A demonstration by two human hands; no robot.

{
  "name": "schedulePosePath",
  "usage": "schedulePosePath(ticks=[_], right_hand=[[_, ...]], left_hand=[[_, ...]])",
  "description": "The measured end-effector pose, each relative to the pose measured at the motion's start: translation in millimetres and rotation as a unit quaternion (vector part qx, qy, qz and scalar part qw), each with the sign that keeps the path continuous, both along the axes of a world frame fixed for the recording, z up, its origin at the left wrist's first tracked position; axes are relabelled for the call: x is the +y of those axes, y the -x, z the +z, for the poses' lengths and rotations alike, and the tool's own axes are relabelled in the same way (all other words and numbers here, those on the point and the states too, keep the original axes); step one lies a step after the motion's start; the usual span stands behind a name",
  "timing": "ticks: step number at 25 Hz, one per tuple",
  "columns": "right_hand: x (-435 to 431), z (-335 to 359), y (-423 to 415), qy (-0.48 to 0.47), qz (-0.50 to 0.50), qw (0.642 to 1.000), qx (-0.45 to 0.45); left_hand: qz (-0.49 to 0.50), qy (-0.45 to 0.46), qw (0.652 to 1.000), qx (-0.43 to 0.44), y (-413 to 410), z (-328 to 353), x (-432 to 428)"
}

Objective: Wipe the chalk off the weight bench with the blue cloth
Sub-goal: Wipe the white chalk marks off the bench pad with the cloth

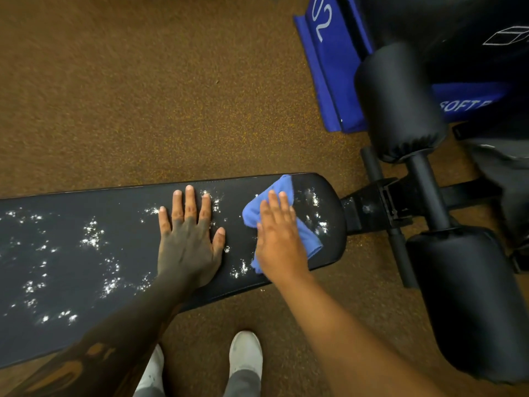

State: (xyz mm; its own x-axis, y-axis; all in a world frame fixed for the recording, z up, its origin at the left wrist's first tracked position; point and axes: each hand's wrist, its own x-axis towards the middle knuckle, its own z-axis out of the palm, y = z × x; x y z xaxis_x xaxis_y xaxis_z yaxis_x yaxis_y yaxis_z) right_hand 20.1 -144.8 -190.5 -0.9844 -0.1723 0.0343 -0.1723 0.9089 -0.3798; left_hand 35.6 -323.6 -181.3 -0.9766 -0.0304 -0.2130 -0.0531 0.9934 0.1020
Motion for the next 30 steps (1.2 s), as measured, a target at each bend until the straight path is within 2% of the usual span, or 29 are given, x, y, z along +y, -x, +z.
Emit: schedulePosePath(ticks=[3,5,8,10,12,15,17,21,23,27,28,30], right_hand=[[31,-1,-17,0.002,0.049,0.999,-0.012],[51,-1,-1,-0.011,-0.017,1.0,0.002],[50,-2,45,-0.011,-0.139,0.989,-0.049],[27,-1,51,-0.005,-0.114,0.993,-0.031],[11,-6,27,0.008,-0.018,1.0,0.02],[29,-6,-14,0.007,0.07,0.997,-0.013],[56,-5,-5,0.01,0.042,0.999,-0.005],[53,-3,64,0.003,-0.112,0.993,-0.038],[21,-3,73,0.015,-0.095,0.994,-0.045],[10,-3,15,0.021,0.007,0.999,-0.031],[21,-2,5,0.021,0.006,0.999,-0.035],[46,-2,8,0.012,-0.065,0.997,-0.034]], left_hand=[[-0.001,-0.003,1.0,-0.002,-1,0,-1],[-0.003,-0.004,1.0,-0.002,-1,2,-2],[-0.006,-0.008,1.0,-0.001,-1,2,-2],[-0.004,-0.017,1.0,0.008,-2,1,-2],[-0.004,-0.017,1.0,0.01,-2,1,-1],[-0.005,-0.01,1.0,0.006,0,1,-2],[-0.003,-0.013,1.0,0.004,0,1,-3],[-0.006,-0.01,1.0,0.004,-2,0,-2],[-0.006,-0.011,1.0,0.004,-1,0,-3],[-0.008,-0.005,1.0,0.006,-1,2,-2],[-0.009,-0.006,1.0,0.005,0,2,-2],[-0.007,-0.01,1.0,0.006,0,2,-3]])
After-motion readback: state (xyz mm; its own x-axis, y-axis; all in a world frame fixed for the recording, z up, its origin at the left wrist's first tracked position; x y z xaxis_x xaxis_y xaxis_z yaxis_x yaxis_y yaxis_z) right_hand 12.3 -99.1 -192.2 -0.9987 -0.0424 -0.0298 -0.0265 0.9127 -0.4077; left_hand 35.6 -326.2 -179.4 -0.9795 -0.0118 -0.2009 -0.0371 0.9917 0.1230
